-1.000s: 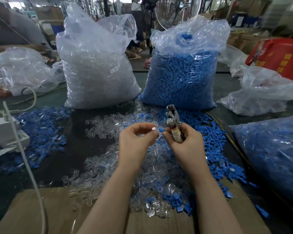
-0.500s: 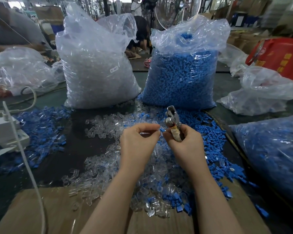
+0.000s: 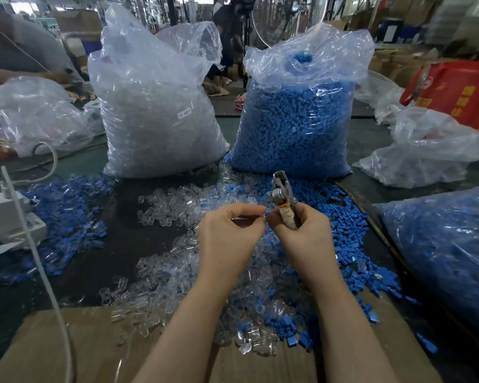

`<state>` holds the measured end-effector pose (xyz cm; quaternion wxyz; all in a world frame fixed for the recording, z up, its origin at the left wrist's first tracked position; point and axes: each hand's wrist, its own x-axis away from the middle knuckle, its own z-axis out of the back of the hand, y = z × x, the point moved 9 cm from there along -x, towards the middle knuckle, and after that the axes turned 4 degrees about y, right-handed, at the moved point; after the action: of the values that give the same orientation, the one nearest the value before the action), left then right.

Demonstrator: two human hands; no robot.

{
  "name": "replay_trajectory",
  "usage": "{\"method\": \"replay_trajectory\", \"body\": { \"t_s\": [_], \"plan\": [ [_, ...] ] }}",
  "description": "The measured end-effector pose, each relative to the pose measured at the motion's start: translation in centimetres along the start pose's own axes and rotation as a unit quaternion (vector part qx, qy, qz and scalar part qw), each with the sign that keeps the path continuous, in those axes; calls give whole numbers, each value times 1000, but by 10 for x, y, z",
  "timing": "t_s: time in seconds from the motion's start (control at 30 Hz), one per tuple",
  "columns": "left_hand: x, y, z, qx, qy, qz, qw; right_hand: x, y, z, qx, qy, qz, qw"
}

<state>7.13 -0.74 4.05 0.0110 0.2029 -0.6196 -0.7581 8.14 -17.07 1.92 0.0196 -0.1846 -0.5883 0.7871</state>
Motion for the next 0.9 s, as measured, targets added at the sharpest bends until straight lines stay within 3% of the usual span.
{"method": "replay_trajectory", "body": {
  "t_s": [0.3, 0.57, 0.9],
  "plan": [
    [-2, -5, 3, 42, 24, 25, 999, 3, -5, -6, -56, -41, -3, 998],
    [-8, -19, 7, 173, 13, 92, 980, 3, 1, -10, 45, -103, 11, 994],
    [-11, -14, 8, 222, -17, 66, 973, 6, 1, -17, 98, -140, 25, 985]
  ]
}}
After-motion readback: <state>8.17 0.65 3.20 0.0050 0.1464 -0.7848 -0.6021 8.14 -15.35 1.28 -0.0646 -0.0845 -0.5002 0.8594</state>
